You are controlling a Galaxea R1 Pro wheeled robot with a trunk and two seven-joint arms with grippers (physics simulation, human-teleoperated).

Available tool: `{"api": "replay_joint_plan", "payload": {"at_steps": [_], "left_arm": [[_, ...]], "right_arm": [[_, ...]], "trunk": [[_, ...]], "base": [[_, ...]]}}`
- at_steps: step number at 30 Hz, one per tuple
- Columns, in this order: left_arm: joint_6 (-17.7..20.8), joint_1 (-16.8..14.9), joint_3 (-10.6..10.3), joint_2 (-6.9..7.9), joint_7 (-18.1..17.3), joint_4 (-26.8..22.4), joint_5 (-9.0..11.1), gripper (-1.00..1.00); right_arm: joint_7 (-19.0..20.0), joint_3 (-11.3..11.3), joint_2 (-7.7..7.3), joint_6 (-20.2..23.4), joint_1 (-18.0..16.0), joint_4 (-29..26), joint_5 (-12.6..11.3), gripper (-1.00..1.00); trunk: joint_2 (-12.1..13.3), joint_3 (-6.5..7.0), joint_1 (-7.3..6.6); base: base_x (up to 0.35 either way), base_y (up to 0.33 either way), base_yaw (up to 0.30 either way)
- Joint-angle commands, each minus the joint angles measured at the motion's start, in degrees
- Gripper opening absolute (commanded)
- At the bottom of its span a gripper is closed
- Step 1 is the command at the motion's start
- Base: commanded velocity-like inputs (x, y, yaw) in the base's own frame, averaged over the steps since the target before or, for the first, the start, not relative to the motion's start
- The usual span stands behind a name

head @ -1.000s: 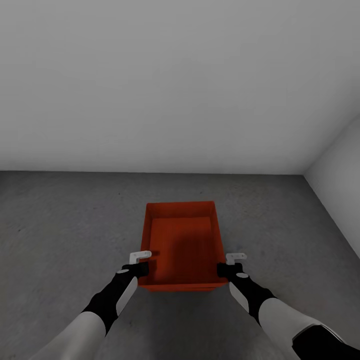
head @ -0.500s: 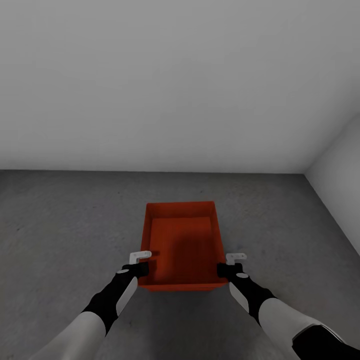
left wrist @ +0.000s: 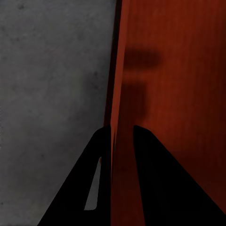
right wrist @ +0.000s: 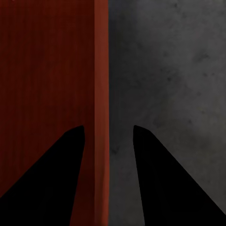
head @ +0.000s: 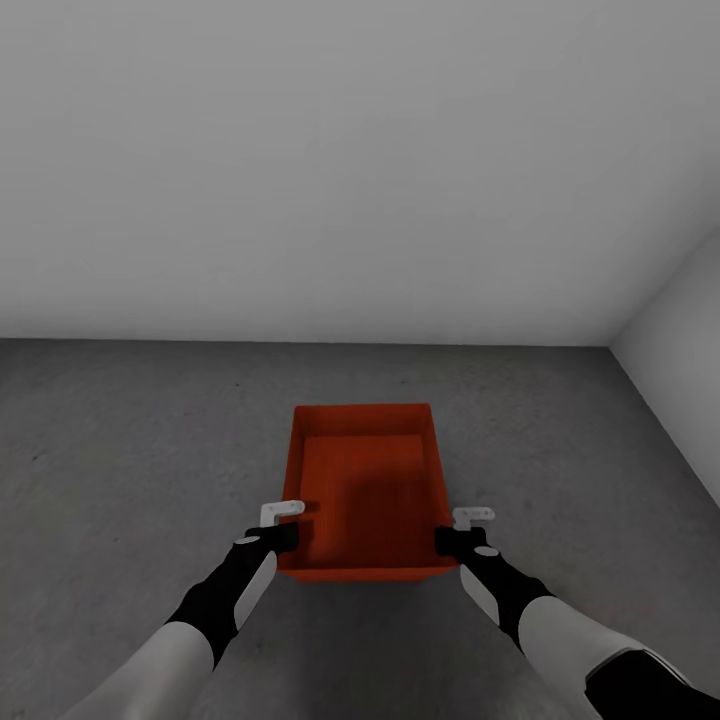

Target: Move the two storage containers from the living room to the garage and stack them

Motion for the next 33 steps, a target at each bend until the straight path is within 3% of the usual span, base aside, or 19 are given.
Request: {"api": "replay_joint_plan", "payload": {"at_steps": [1, 14, 15, 16, 33], "left_arm": [[-0.94, 0.03, 2.64, 0.63, 0.76, 0.38, -0.02, -1.00], [-0.80, 0.03, 2.72, 0.63, 0.69, 0.09, -0.01, -1.00], [-0.80, 0.03, 2.72, 0.63, 0.69, 0.07, -0.01, -1.00], [-0.78, 0.03, 2.72, 0.63, 0.68, 0.05, -0.03, 1.00], [-0.77, 0.03, 2.64, 0.61, 0.67, -0.46, -0.04, 1.00]], "right_arm": [[-1.64, -0.65, -0.07, -0.21, -0.05, 0.46, -0.51, -1.00], [-1.58, -0.65, -0.12, 0.17, -0.04, 0.45, -0.47, -1.00], [-1.58, -0.65, -0.13, 0.40, -0.02, 0.45, -0.47, 1.00], [-1.56, -0.65, -0.14, 1.05, -0.03, 0.44, -0.47, 1.00], [-1.58, -0.63, -0.07, 2.36, -0.05, 0.36, -0.46, 1.00]], "trunk": [[-0.01, -0.04, 0.02], [-0.01, -0.04, 0.02], [-0.01, -0.04, 0.02], [-0.01, -0.04, 0.02], [-0.01, -0.04, 0.02]], "base": [[0.000, 0.000, 0.000], [0.000, 0.000, 0.000], [0.000, 0.000, 0.000], [0.000, 0.000, 0.000], [0.000, 0.000, 0.000]]}}
